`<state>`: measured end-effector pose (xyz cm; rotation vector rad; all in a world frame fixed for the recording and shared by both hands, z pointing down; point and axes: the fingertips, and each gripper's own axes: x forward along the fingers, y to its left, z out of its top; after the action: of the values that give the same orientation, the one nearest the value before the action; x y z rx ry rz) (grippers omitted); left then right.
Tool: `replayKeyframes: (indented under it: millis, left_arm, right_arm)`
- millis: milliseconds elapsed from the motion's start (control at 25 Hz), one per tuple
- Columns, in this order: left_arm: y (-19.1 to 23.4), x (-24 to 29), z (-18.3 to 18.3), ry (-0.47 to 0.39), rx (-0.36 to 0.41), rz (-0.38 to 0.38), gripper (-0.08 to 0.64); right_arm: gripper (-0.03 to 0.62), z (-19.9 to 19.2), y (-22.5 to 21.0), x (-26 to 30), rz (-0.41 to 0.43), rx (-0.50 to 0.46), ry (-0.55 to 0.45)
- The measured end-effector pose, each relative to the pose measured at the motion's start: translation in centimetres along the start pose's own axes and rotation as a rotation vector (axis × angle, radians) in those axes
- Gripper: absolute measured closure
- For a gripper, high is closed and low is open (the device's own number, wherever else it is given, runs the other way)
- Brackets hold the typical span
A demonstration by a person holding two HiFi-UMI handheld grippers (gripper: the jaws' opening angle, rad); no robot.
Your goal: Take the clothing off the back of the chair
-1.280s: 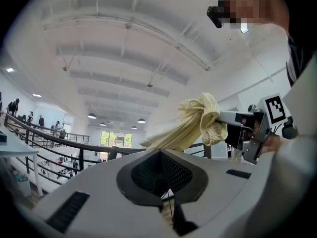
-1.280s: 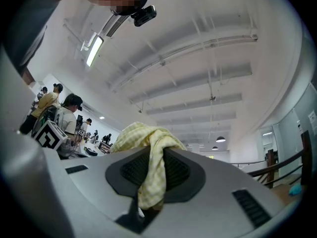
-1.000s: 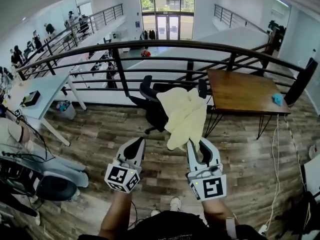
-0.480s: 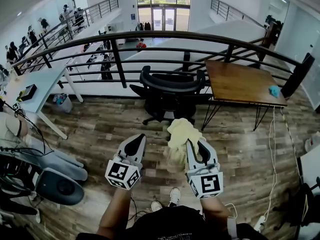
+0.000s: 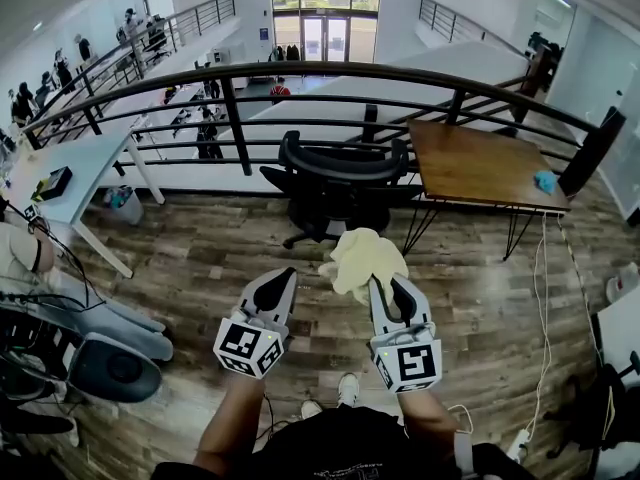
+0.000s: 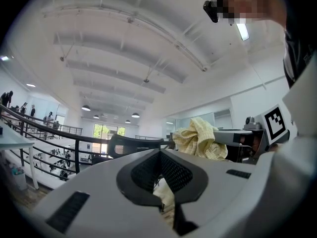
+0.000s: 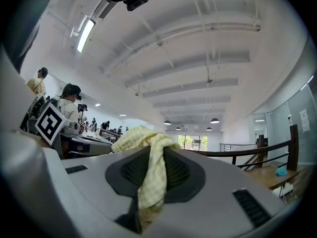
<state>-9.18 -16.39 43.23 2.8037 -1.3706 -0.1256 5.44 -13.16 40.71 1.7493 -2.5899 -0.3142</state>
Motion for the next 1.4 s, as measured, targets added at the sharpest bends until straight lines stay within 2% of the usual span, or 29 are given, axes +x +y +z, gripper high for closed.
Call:
replayKeyframes:
  millis: [600, 1400]
  left_arm:
    - [0.8, 0.4, -0.2, -0.001, -0.006, -0.001, 0.548]
    - [1.3, 1.3, -0.4, 0.004, -0.002, 0.006, 0.548]
  right_arm:
    - [0.52, -0.7, -0.7, 1.3, -0.06, -0.018, 0.024]
    - [0.52, -0.2, -1.3, 2.5, -0.051, -0.028, -0.005]
